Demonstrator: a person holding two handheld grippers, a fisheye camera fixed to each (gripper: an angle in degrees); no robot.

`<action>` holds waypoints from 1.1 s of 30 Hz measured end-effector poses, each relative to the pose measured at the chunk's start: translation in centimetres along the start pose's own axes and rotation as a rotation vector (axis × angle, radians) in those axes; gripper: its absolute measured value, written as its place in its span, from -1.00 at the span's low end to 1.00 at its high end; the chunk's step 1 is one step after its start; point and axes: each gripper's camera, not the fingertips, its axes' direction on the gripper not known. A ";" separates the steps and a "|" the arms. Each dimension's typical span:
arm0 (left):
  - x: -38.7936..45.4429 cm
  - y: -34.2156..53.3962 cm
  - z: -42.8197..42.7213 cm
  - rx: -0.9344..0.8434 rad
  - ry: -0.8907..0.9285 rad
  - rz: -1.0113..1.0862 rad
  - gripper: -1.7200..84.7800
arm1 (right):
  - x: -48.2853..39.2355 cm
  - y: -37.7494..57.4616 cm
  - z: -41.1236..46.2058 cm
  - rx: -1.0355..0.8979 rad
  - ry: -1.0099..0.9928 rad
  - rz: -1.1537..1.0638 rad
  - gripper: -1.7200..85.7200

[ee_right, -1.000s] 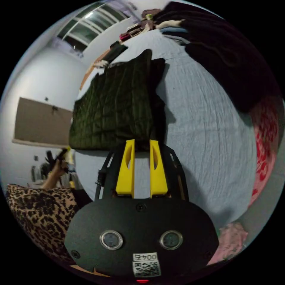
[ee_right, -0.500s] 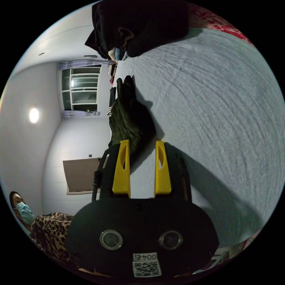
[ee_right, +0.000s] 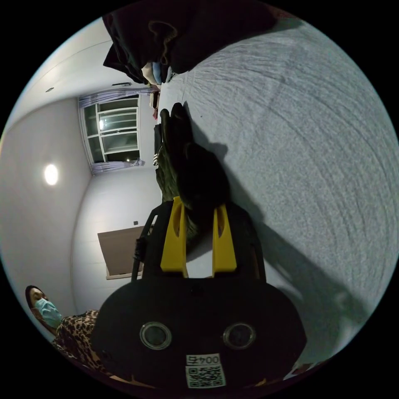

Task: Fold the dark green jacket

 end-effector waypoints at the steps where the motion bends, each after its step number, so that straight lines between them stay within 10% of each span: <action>1: -0.1 0.2 0.1 -0.003 -0.019 0.016 -0.69 | 0.1 -0.1 0.2 -0.003 0.004 0.005 -0.74; 33: 5.1 14.4 6.7 -0.025 -0.115 0.097 -0.85 | -1.9 4.8 1.0 -0.047 0.147 -0.185 -0.88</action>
